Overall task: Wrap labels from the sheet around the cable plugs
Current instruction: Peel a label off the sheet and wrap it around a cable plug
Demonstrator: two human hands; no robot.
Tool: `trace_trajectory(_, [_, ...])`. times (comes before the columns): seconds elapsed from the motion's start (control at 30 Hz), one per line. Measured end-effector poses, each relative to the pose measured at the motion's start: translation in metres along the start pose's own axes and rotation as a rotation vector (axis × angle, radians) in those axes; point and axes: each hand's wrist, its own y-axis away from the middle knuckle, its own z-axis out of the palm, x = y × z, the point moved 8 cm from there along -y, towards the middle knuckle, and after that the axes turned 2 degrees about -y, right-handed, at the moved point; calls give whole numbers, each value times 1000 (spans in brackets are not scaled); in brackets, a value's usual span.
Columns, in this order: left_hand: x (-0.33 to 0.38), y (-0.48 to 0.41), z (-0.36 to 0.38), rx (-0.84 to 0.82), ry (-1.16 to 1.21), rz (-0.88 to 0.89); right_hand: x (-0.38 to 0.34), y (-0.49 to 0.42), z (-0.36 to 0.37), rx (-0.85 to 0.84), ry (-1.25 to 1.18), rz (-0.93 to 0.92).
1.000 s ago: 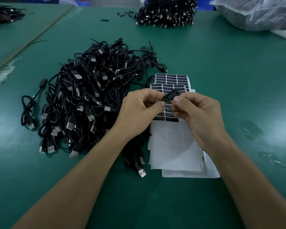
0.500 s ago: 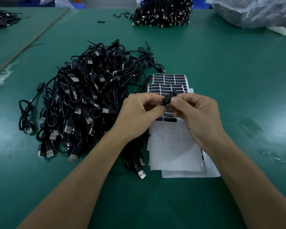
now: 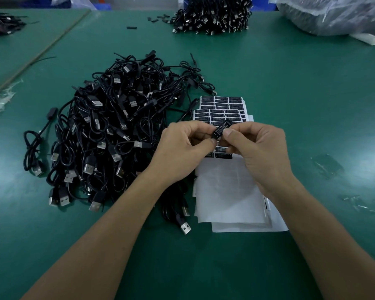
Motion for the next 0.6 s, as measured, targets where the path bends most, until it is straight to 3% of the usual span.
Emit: trace_trajectory(0.6, [6,2,1,-1,-1,22,2,3,-4,113,127,-18])
